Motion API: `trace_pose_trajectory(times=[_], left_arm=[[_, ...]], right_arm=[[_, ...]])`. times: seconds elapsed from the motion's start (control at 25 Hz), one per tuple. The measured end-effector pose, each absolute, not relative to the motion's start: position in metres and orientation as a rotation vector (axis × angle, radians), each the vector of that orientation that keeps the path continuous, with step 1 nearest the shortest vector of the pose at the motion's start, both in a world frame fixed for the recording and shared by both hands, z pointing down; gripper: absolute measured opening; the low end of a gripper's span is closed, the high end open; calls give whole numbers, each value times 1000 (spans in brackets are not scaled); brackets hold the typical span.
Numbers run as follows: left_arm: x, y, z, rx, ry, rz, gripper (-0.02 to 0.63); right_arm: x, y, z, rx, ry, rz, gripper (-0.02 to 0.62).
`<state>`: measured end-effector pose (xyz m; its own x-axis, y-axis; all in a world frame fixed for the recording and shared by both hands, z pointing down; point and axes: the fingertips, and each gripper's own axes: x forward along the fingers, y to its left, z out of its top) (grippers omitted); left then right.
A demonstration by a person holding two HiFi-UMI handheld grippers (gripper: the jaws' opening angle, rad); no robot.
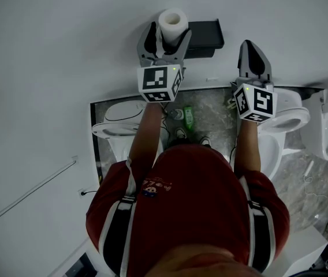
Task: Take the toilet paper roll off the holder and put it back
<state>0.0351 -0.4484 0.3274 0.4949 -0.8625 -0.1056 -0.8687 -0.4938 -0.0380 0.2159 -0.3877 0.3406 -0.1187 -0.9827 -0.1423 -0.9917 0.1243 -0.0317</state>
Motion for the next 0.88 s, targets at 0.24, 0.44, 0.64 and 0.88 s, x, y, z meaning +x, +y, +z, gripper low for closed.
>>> trace_pose_trajectory(times=[0.24, 0.44, 0.64, 0.88], left_arm=[[29, -436, 317, -2613, 1547, 140, 388], [15, -421, 305, -2575, 1586, 172, 388], [-5, -407, 302, -2529, 1641, 178, 388], [-31, -398, 317, -2507, 1729, 143, 387]], right_arm=[[211, -388, 339, -1958, 2275, 106, 8], [201, -388, 337, -1909, 2301, 101, 8], [187, -389, 337, -1859, 2333, 94, 8], [174, -389, 339, -1817, 2364, 87, 8]])
